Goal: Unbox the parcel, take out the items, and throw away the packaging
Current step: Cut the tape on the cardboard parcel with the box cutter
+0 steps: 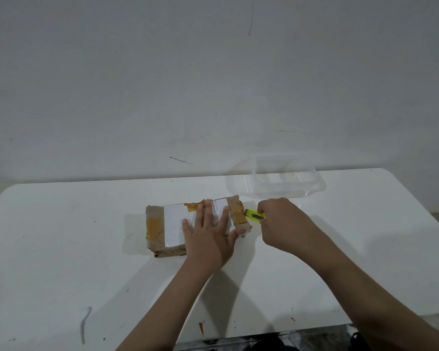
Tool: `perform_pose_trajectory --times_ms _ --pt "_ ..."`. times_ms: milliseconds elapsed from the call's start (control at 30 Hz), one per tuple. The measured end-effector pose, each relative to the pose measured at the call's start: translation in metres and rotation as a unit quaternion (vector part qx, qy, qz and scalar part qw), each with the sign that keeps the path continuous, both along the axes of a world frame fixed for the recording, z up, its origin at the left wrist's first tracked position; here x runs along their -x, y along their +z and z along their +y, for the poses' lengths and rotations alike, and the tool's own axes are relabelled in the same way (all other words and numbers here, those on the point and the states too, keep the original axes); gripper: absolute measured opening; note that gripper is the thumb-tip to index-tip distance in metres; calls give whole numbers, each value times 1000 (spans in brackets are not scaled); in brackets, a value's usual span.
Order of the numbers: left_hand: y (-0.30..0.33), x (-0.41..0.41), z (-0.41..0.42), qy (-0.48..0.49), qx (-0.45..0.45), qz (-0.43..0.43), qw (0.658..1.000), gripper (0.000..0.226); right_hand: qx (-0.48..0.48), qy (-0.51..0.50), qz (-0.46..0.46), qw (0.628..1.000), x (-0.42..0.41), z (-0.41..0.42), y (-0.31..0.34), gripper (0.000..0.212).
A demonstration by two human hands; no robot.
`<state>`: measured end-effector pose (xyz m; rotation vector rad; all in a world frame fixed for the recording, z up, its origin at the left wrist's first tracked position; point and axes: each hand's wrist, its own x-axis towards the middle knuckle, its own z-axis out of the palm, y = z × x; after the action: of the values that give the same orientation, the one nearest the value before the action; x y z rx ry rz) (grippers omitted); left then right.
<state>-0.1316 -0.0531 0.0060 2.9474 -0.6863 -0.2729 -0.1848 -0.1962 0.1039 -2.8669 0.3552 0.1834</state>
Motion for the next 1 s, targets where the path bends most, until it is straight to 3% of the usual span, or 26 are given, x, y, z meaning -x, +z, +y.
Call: perform_pose_trajectory --times_ms 333,500,700,1000 --pt "-1 0 1 -11 -5 -13 1000 62 -54 -34 -73 995 32 -4 -24 15" --pt "2 -7 3 -13 17 23 1000 61 -76 -17 8 997 52 1 -41 23" --pt "1 -4 3 -20 3 11 1000 62 -103 -95 -178 974 48 -19 -19 19" --pt "-1 -2 2 -11 0 1 1000 61 -121 -55 -181 975 19 -8 -37 27"
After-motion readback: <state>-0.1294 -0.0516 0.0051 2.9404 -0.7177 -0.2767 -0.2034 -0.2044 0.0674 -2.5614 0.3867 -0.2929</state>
